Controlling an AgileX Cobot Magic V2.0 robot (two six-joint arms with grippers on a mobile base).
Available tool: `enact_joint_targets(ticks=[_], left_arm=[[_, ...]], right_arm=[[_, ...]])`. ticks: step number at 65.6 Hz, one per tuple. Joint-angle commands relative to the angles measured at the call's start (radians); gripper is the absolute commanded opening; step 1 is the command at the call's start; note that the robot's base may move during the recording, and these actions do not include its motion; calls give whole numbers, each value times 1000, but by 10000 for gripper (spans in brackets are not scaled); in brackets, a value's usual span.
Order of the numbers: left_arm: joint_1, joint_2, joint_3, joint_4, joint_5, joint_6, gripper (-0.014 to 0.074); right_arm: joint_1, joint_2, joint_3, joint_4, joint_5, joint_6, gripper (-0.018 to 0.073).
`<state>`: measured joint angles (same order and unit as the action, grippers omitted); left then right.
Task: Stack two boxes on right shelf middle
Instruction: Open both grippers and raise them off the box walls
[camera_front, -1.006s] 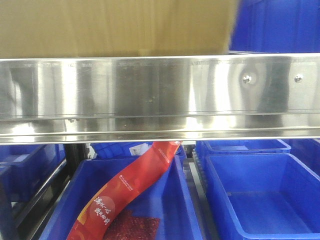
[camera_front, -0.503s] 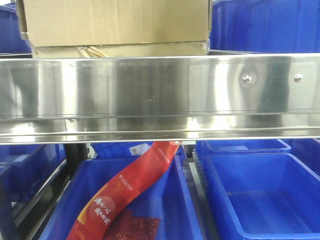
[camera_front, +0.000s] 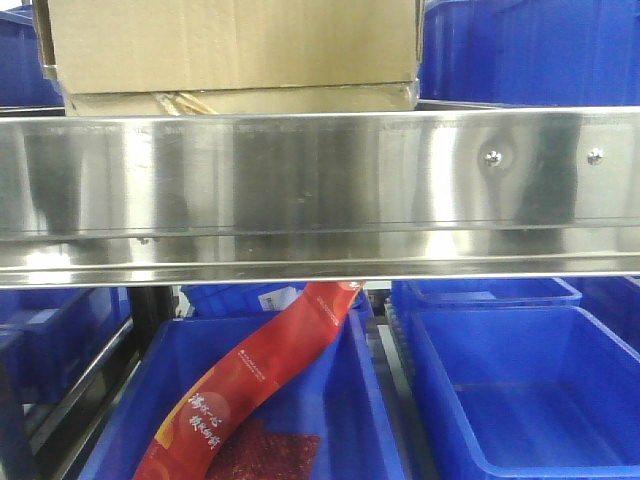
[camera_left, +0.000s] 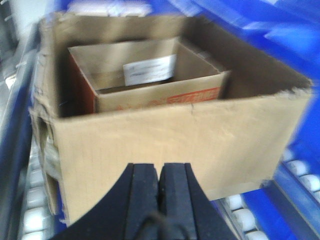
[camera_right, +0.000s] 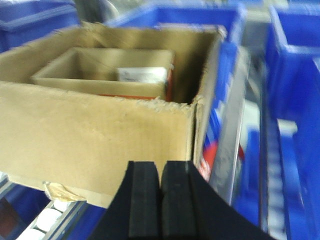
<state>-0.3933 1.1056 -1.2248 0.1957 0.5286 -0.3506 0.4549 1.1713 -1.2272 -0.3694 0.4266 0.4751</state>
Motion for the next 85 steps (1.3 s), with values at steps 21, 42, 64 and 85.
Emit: enact_joint_targets(ticks=[21,42,64,85], left_arm=[[3,-449,460,-6,-242,10,-96],[3,-621,506,-6,-240,10,-96],[3,-623,506,-6,-240,10,-96],[3,-623,506,-6,-240,10,-96]], right_arm=[[-131,-417,401,-23,-147,-9,-160],[-131,-670,467,-23,-96,-9,-160],[-133,-704,465,-36,-150,-9,-160],[-270,-759,551,177,-72,-439,-160]])
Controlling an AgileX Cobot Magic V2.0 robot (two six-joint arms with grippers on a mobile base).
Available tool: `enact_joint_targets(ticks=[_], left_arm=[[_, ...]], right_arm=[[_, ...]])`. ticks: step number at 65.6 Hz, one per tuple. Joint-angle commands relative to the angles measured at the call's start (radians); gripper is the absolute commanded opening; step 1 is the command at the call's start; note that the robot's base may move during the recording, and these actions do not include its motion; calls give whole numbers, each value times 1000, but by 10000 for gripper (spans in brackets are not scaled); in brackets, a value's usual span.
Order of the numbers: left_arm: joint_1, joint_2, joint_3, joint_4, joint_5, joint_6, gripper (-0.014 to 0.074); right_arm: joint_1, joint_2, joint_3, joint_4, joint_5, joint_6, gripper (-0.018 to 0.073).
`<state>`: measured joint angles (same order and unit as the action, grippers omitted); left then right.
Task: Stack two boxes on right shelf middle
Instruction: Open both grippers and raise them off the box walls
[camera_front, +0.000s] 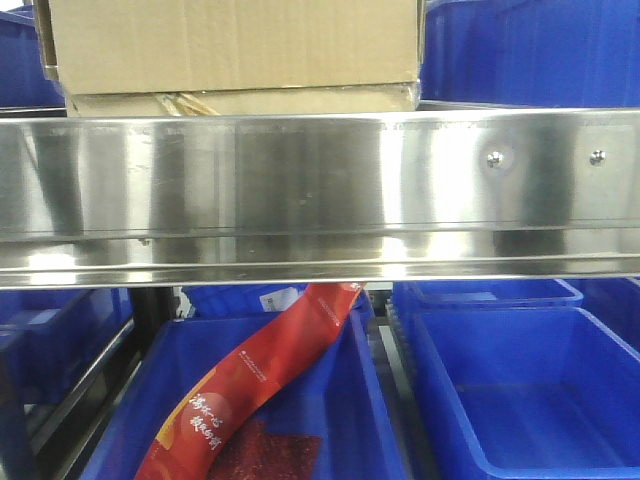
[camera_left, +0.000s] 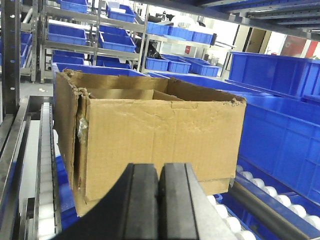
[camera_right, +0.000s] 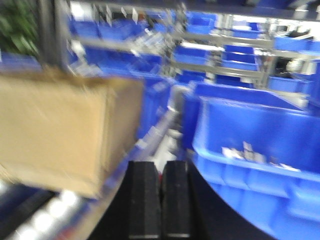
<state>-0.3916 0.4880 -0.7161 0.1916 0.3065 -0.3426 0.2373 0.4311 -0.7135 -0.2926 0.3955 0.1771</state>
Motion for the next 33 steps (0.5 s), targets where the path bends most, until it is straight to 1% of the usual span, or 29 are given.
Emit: enact_joint_targets(ticks=[1,4,7,10,13,21,33], left_arm=[[1,-5,-3,-2,-18,2,-96],[1,-5,-3,-2,-18,2,-96],[1,-5,-3,-2,-18,2,-96],[1,-5,-3,-2,-18,2,-96],[1,-5,-3,-2,-18,2,-96],[1,-5,-3,-2,-18,2,-96],[1,-5,-3,-2,-18,2,-96]], right_arm=[[-73,-25,55,135,-67,-177,-160],[-121,-35,96,208,-136,-259,-160],[-163,-46,151,276,-234,-322,-160],[-199,-53,205,328,-329,-347,-160],[-227,-60,261,338,-377,-347,-160],[-266,-114,360,340,-355,-347,-160],[-268,-275,559,340,-353,-343,-160]])
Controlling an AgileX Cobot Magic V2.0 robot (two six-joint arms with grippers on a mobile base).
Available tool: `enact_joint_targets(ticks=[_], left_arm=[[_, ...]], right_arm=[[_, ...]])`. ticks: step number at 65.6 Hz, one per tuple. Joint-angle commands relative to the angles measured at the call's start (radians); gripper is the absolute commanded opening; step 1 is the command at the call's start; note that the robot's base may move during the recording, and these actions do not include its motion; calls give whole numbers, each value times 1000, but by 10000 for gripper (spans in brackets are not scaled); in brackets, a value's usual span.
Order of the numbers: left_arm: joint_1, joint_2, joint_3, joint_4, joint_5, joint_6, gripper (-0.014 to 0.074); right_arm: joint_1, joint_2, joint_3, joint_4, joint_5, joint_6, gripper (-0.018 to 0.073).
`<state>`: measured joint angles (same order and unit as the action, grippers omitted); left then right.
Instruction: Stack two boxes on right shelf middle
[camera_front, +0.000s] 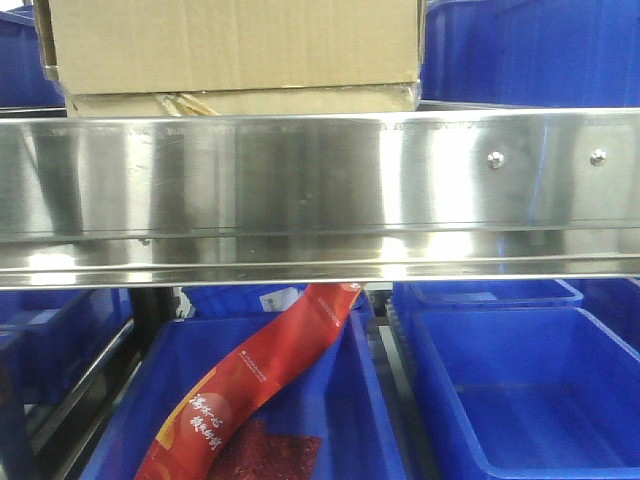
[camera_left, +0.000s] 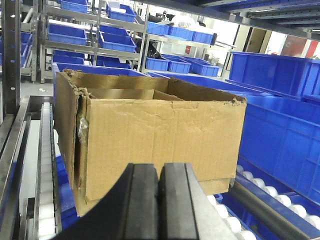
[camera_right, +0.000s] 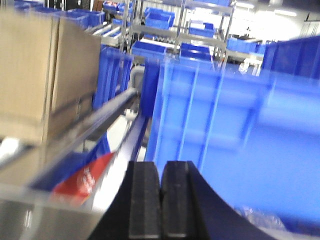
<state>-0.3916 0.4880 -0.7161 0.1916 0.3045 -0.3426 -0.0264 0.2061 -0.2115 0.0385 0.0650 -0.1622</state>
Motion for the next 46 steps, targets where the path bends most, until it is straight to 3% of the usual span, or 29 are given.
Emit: enact_joint_targets(ticks=[1,12,18,46], left_arm=[[1,-5,-3,-2,-16,2,-96],[1,-5,-3,-2,-16,2,-96],[1,-5,-3,-2,-16,2,-96],[1,-5,-3,-2,-33,2,-96]], right_arm=[[-4,-64,78,9,-23,-4,-160],[-4,-158,211,9,-152,73,-160],[-4,-206,211,9,-49,73,-160],[-6,-206,211,9,-75,73,-160]])
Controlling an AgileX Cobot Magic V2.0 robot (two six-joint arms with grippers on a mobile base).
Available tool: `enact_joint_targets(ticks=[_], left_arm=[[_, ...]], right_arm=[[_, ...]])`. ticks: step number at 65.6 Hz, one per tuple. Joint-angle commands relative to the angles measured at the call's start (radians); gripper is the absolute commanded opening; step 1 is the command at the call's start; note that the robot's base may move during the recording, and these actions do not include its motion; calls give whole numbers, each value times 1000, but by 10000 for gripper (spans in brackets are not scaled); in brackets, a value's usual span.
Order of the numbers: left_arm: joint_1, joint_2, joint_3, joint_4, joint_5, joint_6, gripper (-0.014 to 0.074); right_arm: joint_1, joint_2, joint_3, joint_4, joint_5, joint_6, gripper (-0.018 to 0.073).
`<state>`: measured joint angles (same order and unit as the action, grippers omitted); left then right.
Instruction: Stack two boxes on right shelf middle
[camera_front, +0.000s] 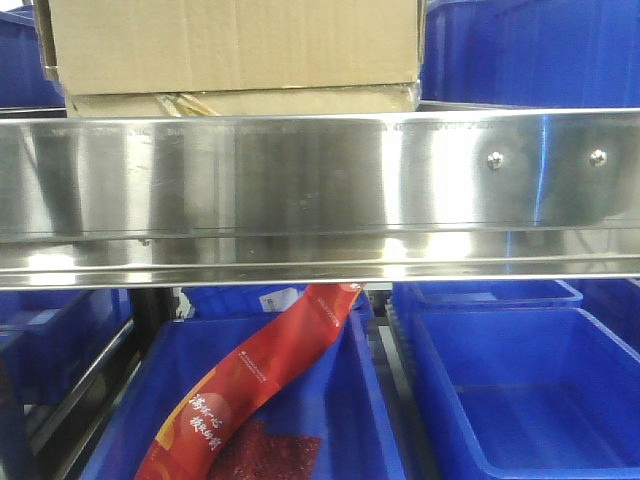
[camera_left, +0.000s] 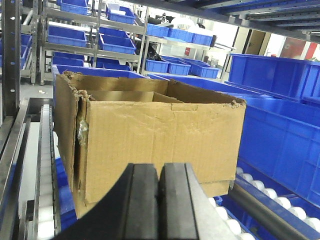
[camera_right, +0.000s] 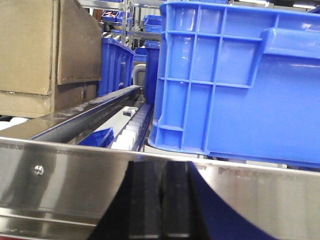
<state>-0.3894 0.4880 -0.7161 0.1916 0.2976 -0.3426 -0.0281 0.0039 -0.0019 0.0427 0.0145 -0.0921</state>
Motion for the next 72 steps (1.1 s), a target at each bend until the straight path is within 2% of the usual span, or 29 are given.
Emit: enact_joint_targets(ticks=[1,35,43,47,54,59,72], left_arm=[[-1,-5,-3,-2,-27,2,-96],[-1,-5,-3,-2,-29,2,-96],[1,-16,46,69,-63,2,-96],[26,-45,103,65,-66,15,-97],[108,-122,247,-7,-122,165,-102],[160,-176,358,-51,-196,235,-102],[283,-362,591,-88,-321,245,-102]], right_arm=[[-4,-4,2,5,-24,3,-160],[-4,-4,2,5,-24,3,-160],[-4,-4,2,5,-24,3,-160],[-4,-4,2,5,-24,3,-160],[-4,-4,2,5,-24,3,-160],[-4,-4,2,5,-24,3,-160],[-4,-4,2,5,-24,3,-160]])
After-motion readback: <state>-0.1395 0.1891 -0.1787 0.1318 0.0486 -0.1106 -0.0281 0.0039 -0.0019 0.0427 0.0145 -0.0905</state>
